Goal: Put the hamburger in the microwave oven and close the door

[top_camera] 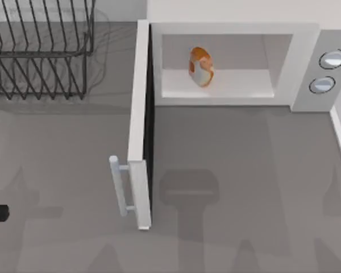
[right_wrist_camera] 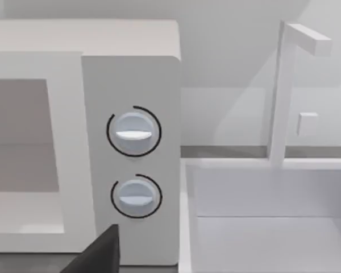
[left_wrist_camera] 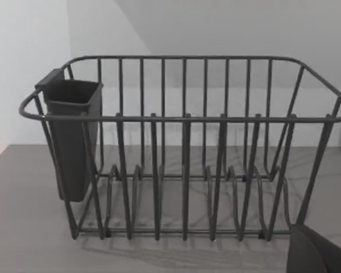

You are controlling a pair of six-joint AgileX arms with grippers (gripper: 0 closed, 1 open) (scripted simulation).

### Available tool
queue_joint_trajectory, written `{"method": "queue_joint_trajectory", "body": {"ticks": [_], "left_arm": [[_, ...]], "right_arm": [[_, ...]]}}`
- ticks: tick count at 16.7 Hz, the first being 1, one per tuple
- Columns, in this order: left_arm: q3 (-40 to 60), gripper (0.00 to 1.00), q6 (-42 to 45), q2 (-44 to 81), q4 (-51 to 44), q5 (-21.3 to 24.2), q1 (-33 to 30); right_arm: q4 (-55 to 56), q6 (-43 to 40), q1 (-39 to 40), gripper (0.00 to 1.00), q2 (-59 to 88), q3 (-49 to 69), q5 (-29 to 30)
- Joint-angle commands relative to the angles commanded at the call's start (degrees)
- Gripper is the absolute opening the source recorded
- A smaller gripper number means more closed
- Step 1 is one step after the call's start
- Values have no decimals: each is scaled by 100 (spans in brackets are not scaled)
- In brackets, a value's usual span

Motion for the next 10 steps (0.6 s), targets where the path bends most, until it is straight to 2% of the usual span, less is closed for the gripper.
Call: {"method": "queue_joint_trajectory", "body": {"ticks": [4,10], "left_arm": [[136,0,-7,-408,-557,-316,-308],[164,0,-9,-324,-529,-418,-403]], "right_arm": [[0,0,0,100,0,0,0],[0,0,0,100,0,0,0]]}}
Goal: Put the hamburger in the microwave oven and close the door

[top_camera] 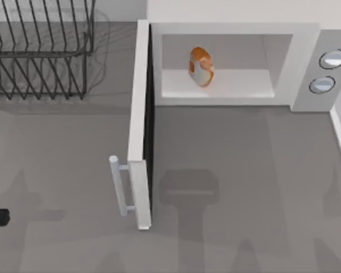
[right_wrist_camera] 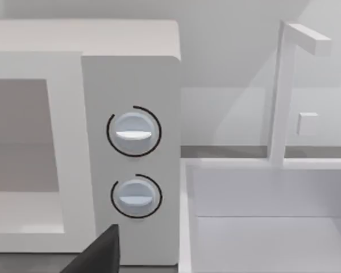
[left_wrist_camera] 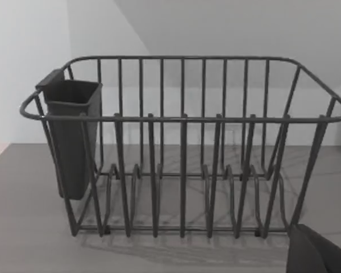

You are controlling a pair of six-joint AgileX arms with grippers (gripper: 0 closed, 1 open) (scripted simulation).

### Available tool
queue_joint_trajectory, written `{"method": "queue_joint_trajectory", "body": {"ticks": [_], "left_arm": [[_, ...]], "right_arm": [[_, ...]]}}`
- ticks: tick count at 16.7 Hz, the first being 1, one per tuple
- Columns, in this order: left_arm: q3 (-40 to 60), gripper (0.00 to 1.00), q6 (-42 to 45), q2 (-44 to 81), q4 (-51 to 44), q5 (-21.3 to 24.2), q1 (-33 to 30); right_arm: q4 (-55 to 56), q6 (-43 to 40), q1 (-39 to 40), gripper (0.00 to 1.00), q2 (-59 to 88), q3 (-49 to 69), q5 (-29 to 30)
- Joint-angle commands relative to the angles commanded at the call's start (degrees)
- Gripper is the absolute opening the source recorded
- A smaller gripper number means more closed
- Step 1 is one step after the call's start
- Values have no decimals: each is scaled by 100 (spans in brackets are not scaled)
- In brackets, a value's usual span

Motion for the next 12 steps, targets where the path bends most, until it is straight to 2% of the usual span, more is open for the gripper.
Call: {"method": "queue_joint_trajectory", "body": {"ticks": [7,9,12], "left_arm": [[412,0,13,1140,723,-1095,-1106],[470,0,16,1326,862,-1252,-1253],[473,0,16,1334,868,-1260,-1260]], "right_arm": [[0,0,0,100,0,0,0],[0,0,0,100,0,0,0],[0,0,0,100,0,0,0]]}}
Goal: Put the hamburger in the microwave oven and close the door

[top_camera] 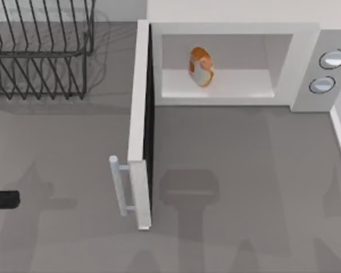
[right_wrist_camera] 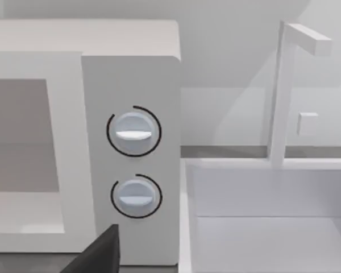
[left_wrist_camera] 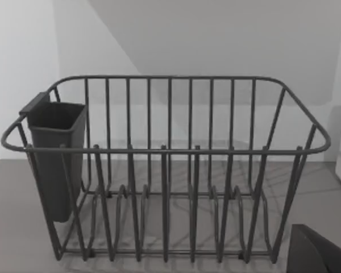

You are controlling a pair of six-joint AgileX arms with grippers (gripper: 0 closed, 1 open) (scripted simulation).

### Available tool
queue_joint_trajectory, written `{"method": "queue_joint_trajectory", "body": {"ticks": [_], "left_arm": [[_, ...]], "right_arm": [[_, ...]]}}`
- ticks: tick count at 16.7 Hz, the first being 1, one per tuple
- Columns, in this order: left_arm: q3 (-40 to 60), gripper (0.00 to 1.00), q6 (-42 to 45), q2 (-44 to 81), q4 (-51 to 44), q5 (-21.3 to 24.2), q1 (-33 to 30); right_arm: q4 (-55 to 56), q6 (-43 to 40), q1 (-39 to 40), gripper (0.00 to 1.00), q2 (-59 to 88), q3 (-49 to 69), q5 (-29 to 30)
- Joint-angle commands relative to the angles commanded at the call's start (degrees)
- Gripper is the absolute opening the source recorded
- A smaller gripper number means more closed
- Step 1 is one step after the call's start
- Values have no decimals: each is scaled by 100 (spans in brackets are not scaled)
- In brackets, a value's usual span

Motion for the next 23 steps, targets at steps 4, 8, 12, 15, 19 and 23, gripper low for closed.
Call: {"method": "queue_joint_trajectory", "body": {"ticks": [4,8,12,15,19,23], "left_arm": [[-2,0,-4,43,35,-209,-210],[53,0,-6,280,216,-1084,-1083],[85,0,-9,499,399,-1870,-1871],[88,0,-9,543,441,-2031,-2031],[83,0,-20,535,425,-2009,-2011],[630,0,-371,1181,-73,-1843,-2008]], "right_arm": [[0,0,0,100,0,0,0],[0,0,0,100,0,0,0],[0,0,0,100,0,0,0],[0,0,0,100,0,0,0],[0,0,0,100,0,0,0],[0,0,0,100,0,0,0]]}}
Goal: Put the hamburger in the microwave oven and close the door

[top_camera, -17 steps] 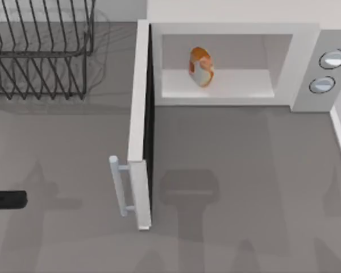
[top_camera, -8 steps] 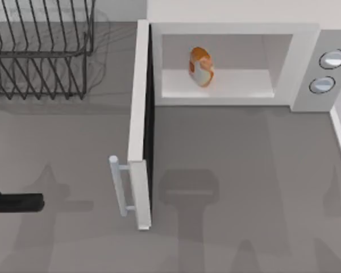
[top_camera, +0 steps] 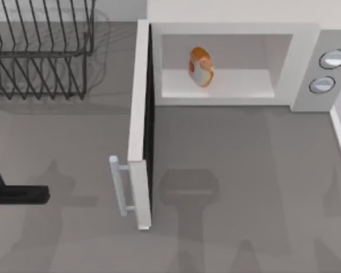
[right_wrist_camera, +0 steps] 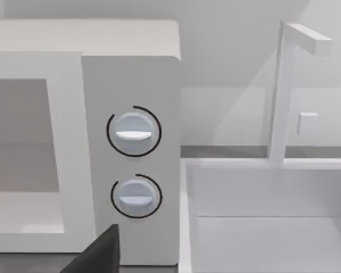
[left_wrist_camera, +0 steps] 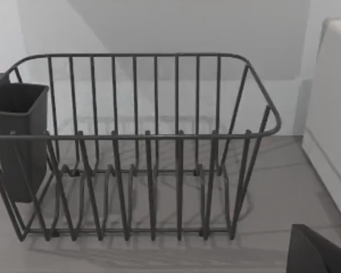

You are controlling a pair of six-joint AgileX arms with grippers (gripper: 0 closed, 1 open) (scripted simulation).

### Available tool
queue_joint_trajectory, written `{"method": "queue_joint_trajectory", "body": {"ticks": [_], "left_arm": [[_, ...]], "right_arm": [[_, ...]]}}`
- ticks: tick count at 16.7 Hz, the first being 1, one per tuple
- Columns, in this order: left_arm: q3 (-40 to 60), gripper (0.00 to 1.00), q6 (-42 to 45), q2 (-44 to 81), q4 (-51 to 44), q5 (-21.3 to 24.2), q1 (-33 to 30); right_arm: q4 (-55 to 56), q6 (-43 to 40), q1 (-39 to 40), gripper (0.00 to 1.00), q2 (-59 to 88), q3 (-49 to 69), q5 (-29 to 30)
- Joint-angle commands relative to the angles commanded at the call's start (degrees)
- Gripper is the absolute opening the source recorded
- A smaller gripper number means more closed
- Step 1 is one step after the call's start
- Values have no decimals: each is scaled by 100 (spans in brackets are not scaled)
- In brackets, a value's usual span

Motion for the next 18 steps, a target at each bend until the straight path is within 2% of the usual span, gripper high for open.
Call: {"method": "queue_joint_trajectory", "body": {"ticks": [4,10,13,18], "left_arm": [[1039,0,-674,1529,-962,420,90],[2582,0,-1706,3859,-2444,1288,459],[3006,0,-1998,4406,-2864,1581,622],[3046,0,-2029,4453,-2908,1615,620]], "right_arm": [[0,0,0,100,0,0,0],[0,0,0,100,0,0,0],[0,0,0,100,0,0,0],[0,0,0,100,0,0,0]]}}
